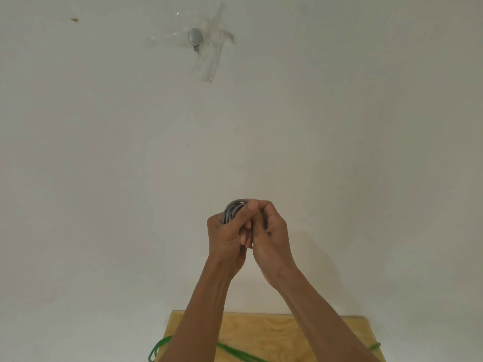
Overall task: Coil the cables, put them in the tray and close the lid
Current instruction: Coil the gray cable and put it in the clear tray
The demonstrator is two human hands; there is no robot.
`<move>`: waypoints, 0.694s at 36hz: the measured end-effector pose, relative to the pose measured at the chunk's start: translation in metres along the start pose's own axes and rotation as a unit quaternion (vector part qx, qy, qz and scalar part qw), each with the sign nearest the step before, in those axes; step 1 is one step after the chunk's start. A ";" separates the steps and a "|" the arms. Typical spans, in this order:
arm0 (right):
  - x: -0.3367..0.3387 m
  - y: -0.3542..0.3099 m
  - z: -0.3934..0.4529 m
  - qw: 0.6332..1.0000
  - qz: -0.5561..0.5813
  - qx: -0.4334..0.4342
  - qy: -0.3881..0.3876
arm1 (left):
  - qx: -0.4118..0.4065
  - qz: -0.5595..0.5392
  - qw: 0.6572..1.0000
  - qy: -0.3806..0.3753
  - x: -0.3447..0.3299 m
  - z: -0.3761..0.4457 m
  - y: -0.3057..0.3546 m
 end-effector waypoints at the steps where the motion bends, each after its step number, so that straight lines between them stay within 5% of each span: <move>1: 0.000 0.001 0.000 1.000 0.001 0.000 0.000 | 0.002 -0.001 1.000 0.003 0.001 0.000 -0.002; 16: 0.003 0.015 -0.007 1.000 -0.025 -0.014 0.006 | 0.053 -0.066 0.996 -0.005 0.009 -0.001 -0.020; 25: 0.003 0.016 -0.007 0.991 -0.048 -0.062 -0.105 | 0.163 -0.010 0.982 -0.095 0.015 0.000 -0.024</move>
Point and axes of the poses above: each hand's wrist, its own z-axis towards the middle knuckle, its own x-axis out of the back of the hand, y = z × x, the point moved 7 cm from there along z, towards the middle knuckle, and after that the axes turned 11 degrees about -z, right-handed, at the moved point
